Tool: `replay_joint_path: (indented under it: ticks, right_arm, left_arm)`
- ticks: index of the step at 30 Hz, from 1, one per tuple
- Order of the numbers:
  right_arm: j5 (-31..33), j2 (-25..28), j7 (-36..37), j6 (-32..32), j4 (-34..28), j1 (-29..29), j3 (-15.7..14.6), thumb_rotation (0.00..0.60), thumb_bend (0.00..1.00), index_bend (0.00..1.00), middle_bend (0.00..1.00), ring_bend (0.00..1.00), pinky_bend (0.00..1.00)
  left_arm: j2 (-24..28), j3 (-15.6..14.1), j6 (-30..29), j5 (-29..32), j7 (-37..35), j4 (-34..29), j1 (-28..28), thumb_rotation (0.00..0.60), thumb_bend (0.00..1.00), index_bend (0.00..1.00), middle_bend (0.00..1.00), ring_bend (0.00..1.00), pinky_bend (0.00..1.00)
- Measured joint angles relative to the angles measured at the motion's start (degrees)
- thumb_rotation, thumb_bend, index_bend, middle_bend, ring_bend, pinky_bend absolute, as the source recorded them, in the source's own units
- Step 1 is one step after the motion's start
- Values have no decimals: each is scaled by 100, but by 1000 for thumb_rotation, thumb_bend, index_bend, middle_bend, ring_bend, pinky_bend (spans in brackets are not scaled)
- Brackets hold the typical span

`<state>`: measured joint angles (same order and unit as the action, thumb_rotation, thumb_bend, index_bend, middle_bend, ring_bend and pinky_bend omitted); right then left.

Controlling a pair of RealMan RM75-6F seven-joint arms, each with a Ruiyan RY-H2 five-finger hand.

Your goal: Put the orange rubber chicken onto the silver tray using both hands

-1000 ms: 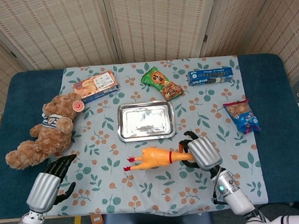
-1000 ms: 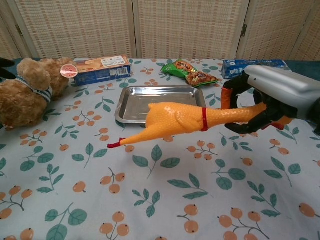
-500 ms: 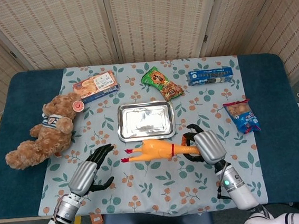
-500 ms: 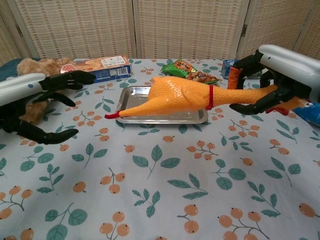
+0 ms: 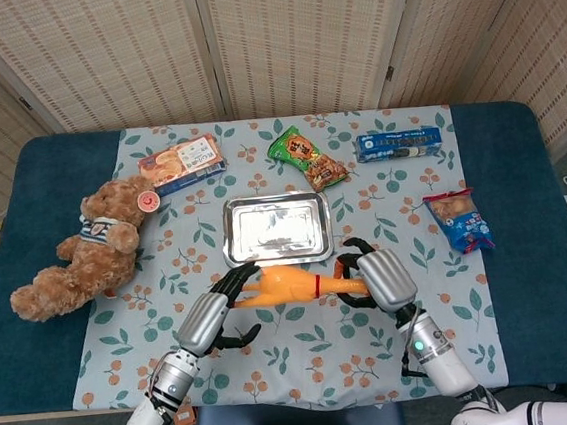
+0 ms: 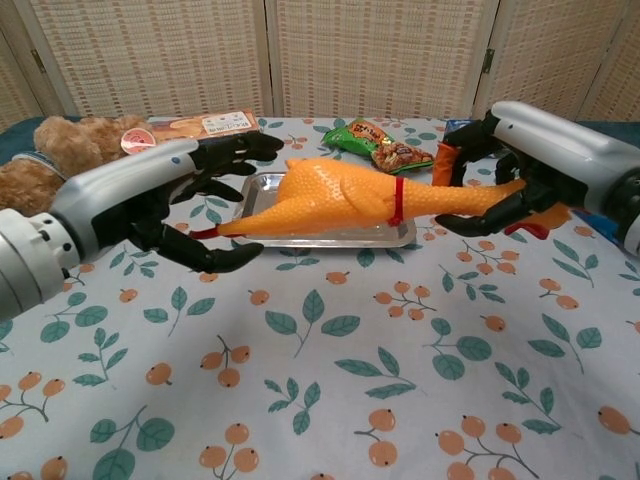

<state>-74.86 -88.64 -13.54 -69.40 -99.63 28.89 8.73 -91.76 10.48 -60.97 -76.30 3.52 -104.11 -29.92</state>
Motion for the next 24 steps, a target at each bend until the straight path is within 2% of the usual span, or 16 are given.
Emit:
replay_joint_path:
  ticks: [6,15,24]
  right_arm:
    - [-37,32,263,24,-64,-11,24,600,309,837,576,612,710]
    - [188,119,447,363,-57,57,56,600,309,838,576,612,710]
    - [138,13,904,461,30,121,136,600,314,838,577,612,710]
  left_arm:
    - [-220,125,109,231,3,309,-187,600,350,0,0,0,160]
    - [-628,291,24,165,-592,904,-359,600,350,0,0,9,210]
    - [-724,347,-31,38,-1115,1146,-460,600,361,0,40,68,306]
